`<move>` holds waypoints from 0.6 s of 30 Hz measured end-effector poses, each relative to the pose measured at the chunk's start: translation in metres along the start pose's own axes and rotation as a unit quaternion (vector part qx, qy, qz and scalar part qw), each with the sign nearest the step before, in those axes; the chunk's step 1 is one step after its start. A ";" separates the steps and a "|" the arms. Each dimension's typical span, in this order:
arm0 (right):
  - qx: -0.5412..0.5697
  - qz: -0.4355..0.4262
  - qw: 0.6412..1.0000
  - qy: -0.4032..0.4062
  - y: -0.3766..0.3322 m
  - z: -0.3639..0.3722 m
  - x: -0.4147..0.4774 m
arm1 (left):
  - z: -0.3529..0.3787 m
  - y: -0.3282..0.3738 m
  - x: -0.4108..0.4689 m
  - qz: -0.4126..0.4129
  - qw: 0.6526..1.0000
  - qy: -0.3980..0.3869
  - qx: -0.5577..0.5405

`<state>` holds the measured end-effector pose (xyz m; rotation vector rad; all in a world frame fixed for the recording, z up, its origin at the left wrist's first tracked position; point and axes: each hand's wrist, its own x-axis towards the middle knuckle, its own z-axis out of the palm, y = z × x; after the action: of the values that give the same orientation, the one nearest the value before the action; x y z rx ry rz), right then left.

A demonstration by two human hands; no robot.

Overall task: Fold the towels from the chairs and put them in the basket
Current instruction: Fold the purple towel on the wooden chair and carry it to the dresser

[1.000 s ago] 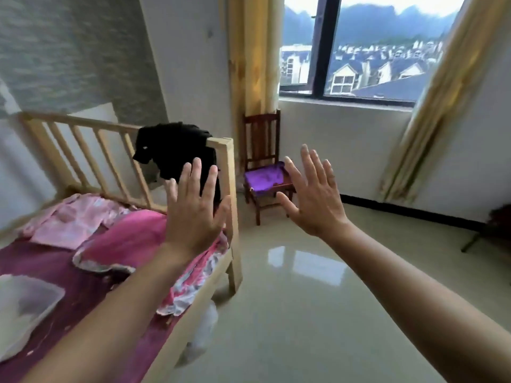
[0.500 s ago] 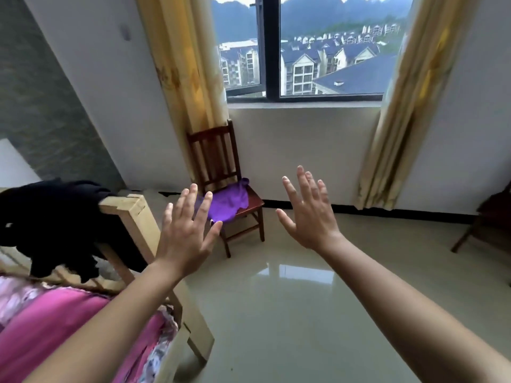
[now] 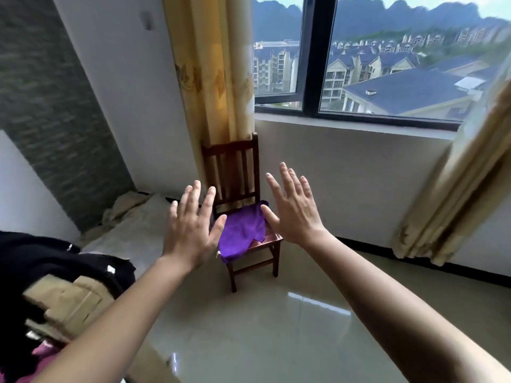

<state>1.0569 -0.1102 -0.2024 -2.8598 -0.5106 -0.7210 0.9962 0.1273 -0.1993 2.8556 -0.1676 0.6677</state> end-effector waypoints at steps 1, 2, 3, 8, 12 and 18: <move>0.000 0.001 1.000 -0.006 0.007 0.012 0.021 | 0.017 -0.003 0.024 -0.003 1.000 -0.004 -0.010; -0.001 0.010 1.000 -0.011 0.013 0.021 0.037 | 0.030 -0.005 0.045 -0.007 1.000 -0.016 -0.019; 0.001 0.017 1.000 -0.017 0.023 0.033 0.059 | 0.047 -0.011 0.073 -0.012 0.999 -0.025 -0.027; -0.044 0.041 0.997 -0.057 0.083 0.082 0.129 | 0.112 -0.047 0.165 -0.024 0.995 -0.096 0.007; -0.044 0.064 0.993 -0.093 0.120 0.132 0.177 | 0.161 -0.078 0.221 -0.032 0.989 -0.140 0.041; -0.016 0.056 0.989 -0.140 0.165 0.240 0.269 | 0.245 -0.118 0.303 -0.077 0.977 -0.186 0.070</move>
<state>1.4420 -0.1325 -0.2923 -3.0076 -0.3707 -0.3145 1.3892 0.1686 -0.2984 3.0611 0.0473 0.1151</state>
